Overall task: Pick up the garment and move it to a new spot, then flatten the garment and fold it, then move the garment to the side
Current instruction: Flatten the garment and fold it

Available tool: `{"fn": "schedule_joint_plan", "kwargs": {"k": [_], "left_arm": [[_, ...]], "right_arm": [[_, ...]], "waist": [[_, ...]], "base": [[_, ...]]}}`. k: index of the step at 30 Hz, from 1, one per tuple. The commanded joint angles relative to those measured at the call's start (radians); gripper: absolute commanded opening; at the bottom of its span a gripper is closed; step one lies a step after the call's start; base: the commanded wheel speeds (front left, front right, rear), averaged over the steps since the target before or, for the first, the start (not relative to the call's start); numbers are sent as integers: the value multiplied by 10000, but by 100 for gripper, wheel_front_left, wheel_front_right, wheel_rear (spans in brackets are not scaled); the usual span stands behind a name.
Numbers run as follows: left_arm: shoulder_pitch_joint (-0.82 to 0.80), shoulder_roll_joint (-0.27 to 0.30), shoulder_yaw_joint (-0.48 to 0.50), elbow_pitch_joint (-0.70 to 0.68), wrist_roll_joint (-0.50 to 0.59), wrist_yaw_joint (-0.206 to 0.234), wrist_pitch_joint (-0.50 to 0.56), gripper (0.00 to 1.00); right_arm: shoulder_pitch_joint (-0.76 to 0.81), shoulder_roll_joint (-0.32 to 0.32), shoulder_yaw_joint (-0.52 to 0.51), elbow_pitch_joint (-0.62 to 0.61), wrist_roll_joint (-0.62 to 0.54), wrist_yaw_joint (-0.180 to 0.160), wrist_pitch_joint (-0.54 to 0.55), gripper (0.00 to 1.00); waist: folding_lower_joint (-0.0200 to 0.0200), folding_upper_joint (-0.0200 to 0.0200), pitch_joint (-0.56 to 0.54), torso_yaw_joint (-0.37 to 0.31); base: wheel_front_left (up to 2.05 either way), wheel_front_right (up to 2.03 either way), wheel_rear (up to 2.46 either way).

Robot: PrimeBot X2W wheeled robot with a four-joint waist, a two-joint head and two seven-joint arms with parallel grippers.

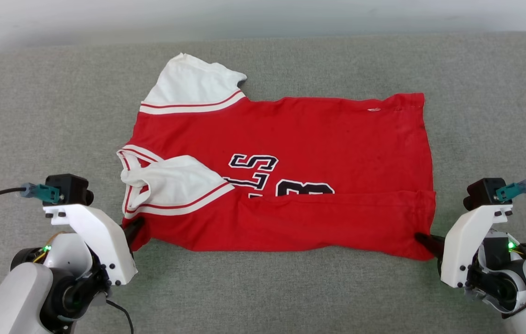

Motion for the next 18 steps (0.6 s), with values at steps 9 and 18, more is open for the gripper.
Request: {"fn": "schedule_joint_plan", "kwargs": {"k": [9,18], "left_arm": [[574,-308,179,195,-238,50,-533,0],[1904,-226,368,-36,-519,333,-745,0]], "right_arm": [[176,-455,408,-621,127,-2,-222,0],[1293,-489,290,-1133,230,-2,-119,0]], "waist": [[0,0,-1036,-40],[0,0,-2273,60]], "base": [[0,0,0],[0,0,0]]}}
